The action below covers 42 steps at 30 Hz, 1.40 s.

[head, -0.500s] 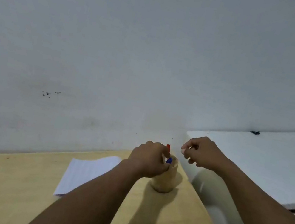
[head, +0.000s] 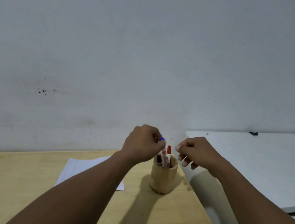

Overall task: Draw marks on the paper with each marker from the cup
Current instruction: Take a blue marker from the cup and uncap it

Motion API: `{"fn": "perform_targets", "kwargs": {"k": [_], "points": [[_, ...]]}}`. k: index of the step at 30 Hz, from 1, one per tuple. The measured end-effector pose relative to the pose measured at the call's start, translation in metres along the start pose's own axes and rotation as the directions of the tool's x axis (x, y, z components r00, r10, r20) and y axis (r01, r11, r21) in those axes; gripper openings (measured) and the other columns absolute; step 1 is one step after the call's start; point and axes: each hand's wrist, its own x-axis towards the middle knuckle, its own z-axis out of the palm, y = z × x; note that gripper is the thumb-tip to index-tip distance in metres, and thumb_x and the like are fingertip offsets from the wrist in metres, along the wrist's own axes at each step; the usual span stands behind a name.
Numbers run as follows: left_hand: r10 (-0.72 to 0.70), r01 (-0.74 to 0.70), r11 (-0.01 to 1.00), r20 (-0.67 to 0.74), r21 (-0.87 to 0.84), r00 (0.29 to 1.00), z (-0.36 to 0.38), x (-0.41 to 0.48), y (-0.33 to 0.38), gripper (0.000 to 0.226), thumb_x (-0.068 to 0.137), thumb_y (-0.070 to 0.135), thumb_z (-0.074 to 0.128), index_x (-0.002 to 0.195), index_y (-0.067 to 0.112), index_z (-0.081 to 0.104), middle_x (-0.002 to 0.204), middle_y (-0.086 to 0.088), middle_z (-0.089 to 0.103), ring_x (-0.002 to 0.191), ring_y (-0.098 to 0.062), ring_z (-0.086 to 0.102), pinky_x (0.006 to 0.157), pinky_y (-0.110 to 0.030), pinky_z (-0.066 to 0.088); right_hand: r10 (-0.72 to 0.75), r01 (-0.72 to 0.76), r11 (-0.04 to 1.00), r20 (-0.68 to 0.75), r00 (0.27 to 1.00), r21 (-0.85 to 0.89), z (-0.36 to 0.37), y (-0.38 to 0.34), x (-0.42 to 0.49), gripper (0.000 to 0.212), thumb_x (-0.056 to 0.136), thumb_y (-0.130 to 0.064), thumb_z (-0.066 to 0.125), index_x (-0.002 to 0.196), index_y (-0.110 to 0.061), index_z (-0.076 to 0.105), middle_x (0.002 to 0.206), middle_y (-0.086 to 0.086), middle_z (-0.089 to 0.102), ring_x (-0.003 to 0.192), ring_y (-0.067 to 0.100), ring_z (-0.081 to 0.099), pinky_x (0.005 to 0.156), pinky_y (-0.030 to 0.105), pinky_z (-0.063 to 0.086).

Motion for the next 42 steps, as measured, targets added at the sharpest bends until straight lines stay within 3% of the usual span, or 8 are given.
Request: {"fn": "perform_targets", "kwargs": {"k": [8,12,17,21,26,29,33,42], "points": [[-0.272,0.191,0.821,-0.074,-0.538,0.959,-0.090,-0.025,-0.026,0.022,0.095,0.023,0.067,0.094,0.003,0.076,0.082,-0.010,0.079,0.074,-0.024,0.080,0.064,-0.031,0.055,0.038,-0.181,0.932,0.413,0.910,0.313,0.061,-0.077,-0.029,0.080,0.087,-0.072,0.058,0.119,0.001,0.066,0.093,0.017,0.078,0.073,0.028,0.075,0.055,0.030,0.052],[-0.374,0.257,0.698,-0.035,-0.669,0.927,-0.121,-0.049,-0.057,0.022,0.097,0.021,0.066,0.096,0.001,0.075,0.083,-0.013,0.079,0.077,-0.026,0.079,0.072,-0.034,0.058,-0.003,-0.322,0.758,0.497,0.868,0.568,0.123,-0.094,-0.032,0.094,0.079,-0.085,0.050,0.127,-0.004,0.062,0.088,0.014,0.075,0.059,0.024,0.064,0.048,0.026,0.041],[-0.456,0.320,0.632,-0.004,-0.705,0.890,-0.142,-0.083,-0.105,0.020,0.098,0.020,0.065,0.097,0.002,0.075,0.085,-0.015,0.078,0.082,-0.028,0.078,0.077,-0.036,0.058,0.089,-0.374,0.342,0.366,0.926,0.862,0.204,-0.104,-0.031,0.051,0.083,-0.061,0.072,0.099,-0.012,0.068,0.066,0.005,0.063,0.041,0.013,0.043,0.037,0.021,0.027],[-0.508,0.323,0.616,-0.049,-0.719,0.860,-0.143,-0.103,-0.145,0.023,0.100,0.022,0.064,0.091,0.003,0.074,0.081,-0.014,0.077,0.081,-0.028,0.076,0.074,-0.033,0.058,0.062,-0.333,0.333,0.332,0.941,0.882,0.242,-0.115,-0.028,0.023,0.095,-0.031,0.071,0.090,-0.009,0.067,0.061,0.003,0.065,0.042,0.012,0.057,0.038,0.019,0.036],[-0.654,0.227,0.383,-0.090,-0.895,0.751,-0.142,-0.111,-0.191,0.027,0.102,0.024,0.061,0.088,0.001,0.067,0.064,-0.007,0.068,0.078,-0.029,0.075,0.073,-0.031,0.058,-0.057,-0.233,0.434,0.284,0.957,0.870,0.253,-0.115,-0.008,0.012,0.101,-0.020,0.062,0.098,-0.009,0.063,0.066,0.006,0.071,0.057,0.018,0.072,0.051,0.024,0.051],[-0.642,0.324,0.564,-0.157,-0.760,0.750,-0.147,-0.119,-0.228,0.027,0.101,0.023,0.062,0.084,0.001,0.066,0.068,-0.007,0.073,0.081,-0.032,0.074,0.077,-0.036,0.058,-0.012,-0.214,0.480,0.250,0.968,0.851,0.242,-0.104,0.013,0.012,0.099,-0.018,0.063,0.094,-0.008,0.066,0.068,0.008,0.070,0.058,0.021,0.072,0.053,0.027,0.051],[-0.470,0.449,0.883,-0.218,-0.139,0.855,-0.142,-0.120,-0.258,0.022,0.095,0.025,0.066,0.079,0.010,0.068,0.066,0.008,0.074,0.071,-0.012,0.069,0.067,-0.029,0.050,0.040,-0.209,0.539,0.223,0.974,0.816,0.239,-0.092,0.041,0.015,0.098,-0.019,0.061,0.096,-0.007,0.070,0.079,0.013,0.073,0.065,0.026,0.076,0.058,0.031,0.052],[-0.405,0.424,0.867,-0.126,0.263,0.906,-0.122,-0.102,-0.292,0.018,0.085,0.039,0.057,0.075,0.025,0.060,0.068,0.010,0.066,0.067,-0.009,0.063,0.055,-0.027,0.045,0.041,-0.130,0.765,0.155,0.987,0.631,0.292,-0.087,0.093,0.008,0.090,-0.011,0.074,0.084,-0.011,0.069,0.066,0.009,0.062,0.048,0.016,0.053,0.048,0.026,0.042]]}}
